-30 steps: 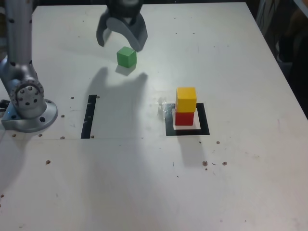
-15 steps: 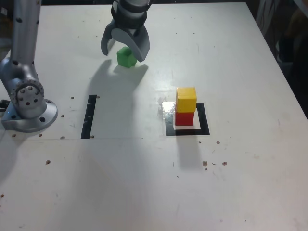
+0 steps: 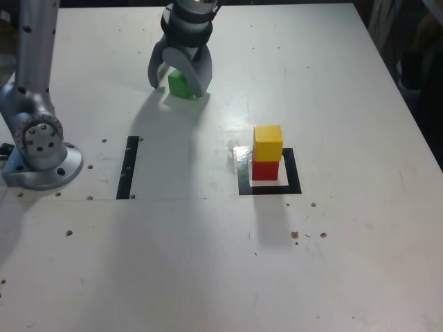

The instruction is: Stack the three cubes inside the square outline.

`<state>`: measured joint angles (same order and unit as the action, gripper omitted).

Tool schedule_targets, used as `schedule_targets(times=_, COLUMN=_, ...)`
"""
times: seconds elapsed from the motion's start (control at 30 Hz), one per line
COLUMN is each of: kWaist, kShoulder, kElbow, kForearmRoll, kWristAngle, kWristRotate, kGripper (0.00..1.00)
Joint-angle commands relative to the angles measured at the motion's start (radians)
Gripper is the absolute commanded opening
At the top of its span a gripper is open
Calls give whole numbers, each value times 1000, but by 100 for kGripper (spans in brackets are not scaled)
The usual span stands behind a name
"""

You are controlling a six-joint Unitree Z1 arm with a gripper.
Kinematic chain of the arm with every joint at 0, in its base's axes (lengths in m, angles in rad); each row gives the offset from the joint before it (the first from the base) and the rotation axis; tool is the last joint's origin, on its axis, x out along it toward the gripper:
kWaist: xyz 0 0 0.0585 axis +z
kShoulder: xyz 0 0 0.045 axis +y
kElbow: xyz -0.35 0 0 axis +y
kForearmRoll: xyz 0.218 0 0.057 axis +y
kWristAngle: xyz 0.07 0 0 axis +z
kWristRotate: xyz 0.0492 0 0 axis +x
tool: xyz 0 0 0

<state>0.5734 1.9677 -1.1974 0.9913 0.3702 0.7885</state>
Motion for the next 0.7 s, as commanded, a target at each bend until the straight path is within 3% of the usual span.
schedule_targets(times=0.0, kWaist=-1, kShoulder=-2, kElbow=-1, kForearmRoll=-3, kWristAngle=-2, kWristRotate=-2, kGripper=44)
schedule_targets(times=0.3, kWaist=-1, kShoulder=-3, kElbow=-6, kForearmRoll=-2, kWristAngle=-4, kWristRotate=-14, kGripper=31)
schedule_targets(times=0.67, kWaist=-1, kShoulder=-5, kElbow=-4, kForearmRoll=-7, kWristAngle=-12, kWristRotate=-50, kGripper=23)
